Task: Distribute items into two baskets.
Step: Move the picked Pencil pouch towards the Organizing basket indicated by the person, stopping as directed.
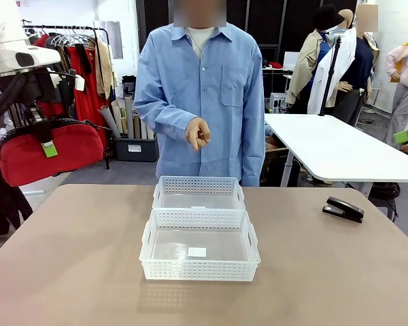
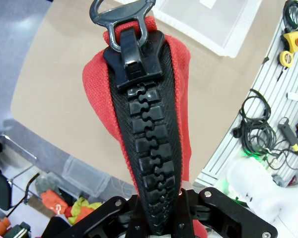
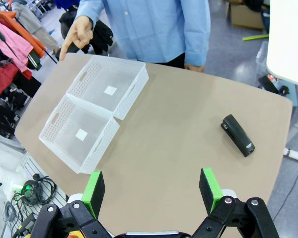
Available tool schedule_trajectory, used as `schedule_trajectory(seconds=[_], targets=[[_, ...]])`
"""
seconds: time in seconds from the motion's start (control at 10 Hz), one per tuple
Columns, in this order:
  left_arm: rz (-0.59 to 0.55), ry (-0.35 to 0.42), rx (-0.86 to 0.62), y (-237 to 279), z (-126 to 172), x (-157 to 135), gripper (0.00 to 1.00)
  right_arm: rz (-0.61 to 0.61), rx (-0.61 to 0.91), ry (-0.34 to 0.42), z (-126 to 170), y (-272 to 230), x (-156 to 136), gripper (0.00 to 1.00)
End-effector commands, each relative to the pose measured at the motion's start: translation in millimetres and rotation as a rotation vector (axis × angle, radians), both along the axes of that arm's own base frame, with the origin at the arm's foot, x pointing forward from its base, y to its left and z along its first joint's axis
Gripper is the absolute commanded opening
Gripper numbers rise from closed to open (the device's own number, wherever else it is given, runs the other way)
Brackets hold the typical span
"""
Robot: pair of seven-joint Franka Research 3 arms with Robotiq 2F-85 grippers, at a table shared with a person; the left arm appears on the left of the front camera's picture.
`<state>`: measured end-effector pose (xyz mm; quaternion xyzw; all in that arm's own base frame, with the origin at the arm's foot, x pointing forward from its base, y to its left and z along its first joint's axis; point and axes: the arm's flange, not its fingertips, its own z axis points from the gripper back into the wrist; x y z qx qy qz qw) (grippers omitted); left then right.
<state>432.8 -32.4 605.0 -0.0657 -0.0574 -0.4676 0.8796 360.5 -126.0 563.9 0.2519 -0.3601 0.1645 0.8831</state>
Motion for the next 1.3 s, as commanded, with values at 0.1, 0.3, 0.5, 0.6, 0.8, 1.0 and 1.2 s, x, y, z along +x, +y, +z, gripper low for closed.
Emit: schedule_trajectory(seconds=[0.1,0.3,0.5,0.6,0.8,1.0,1.2], targets=[[0.003,-0.014,0.004,1,-1,0,0.00,0.008,0.013,-0.008,1,0,0,1.00],[-0.016,0.008,0.006,-1,0,4,0.00,0.008,0.013,-0.008,1,0,0,1.00],[-0.010,0.012,-0.004,0,1,17,0.00,0.008,0.013,-0.008,1,0,0,1.00],[-0.031,0.024,-0.001,-4,1,28,0.00,0.008,0.013,-0.008,1,0,0,1.00],[-0.091,0.043,-0.004,-14,1,46,0.00,0.008,0.013,-0.008,1,0,0,1.00],[-0.132,0.080,0.011,-27,-6,67,0.00,0.008,0.013,-0.008,1,0,0,1.00],[-0.151,0.114,0.007,-39,-15,89,0.00,0.008,0.013,-0.008,1,0,0,1.00]])
